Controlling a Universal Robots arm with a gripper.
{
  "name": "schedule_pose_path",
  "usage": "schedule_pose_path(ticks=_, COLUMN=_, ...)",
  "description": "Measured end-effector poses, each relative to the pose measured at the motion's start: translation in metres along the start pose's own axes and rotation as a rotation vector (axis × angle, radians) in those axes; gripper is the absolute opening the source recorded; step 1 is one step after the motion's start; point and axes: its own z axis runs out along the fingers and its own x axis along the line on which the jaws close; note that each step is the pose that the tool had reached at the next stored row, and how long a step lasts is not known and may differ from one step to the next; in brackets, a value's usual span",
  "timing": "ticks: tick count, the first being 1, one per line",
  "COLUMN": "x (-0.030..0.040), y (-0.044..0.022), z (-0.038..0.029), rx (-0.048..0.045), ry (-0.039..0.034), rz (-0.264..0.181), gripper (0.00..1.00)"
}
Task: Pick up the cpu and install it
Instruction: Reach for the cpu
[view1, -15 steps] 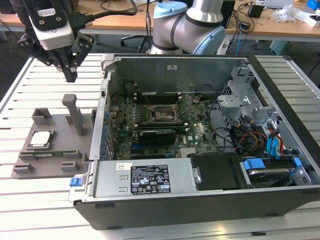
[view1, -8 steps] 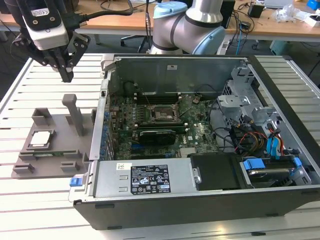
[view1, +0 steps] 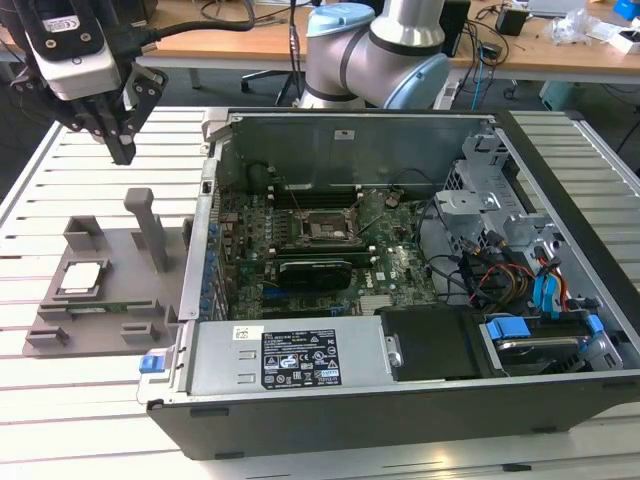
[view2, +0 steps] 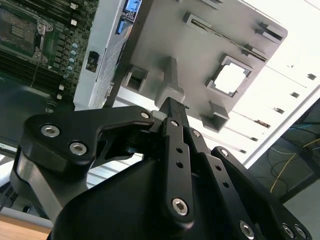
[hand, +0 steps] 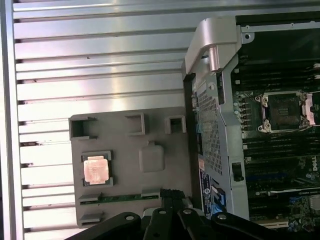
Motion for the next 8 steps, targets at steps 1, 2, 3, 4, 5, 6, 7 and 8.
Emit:
schedule_pose_path(ticks=1, x=0.0018, y=-0.0001, z=0.0000, rx=0.0000, ry=0.0000, rz=0.000, gripper=0.11)
schedule_pose_path(ticks=2, x=0.0050, y=-0.0004, z=-0.0001, rx=-0.0001, ry=0.0000, rz=0.000, gripper=0.11)
schedule_pose_path(ticks=3, x=0.0059, y=-0.0004, z=-0.0002, rx=0.0000, ry=0.0000, rz=0.000, gripper=0.11)
schedule_pose_path(ticks=4, x=0.0070, y=-0.0005, z=-0.0002, rx=0.0000, ry=0.0000, rz=0.000, gripper=0.11)
schedule_pose_path(ticks=5, x=0.0090, y=-0.0007, z=-0.0003, rx=0.0000, ry=0.0000, rz=0.000, gripper=0.11)
schedule_pose_path(ticks=6, x=0.0100, y=-0.0008, z=-0.0002, rx=0.0000, ry=0.0000, rz=0.000, gripper=0.11)
schedule_pose_path(ticks=7, x=0.0113, y=-0.0009, z=-0.0003, rx=0.0000, ry=0.0000, rz=0.000, gripper=0.11)
schedule_pose_path(ticks=8, x=0.0124, y=-0.0009, z=-0.0003, rx=0.0000, ry=0.0000, rz=0.000, gripper=0.11)
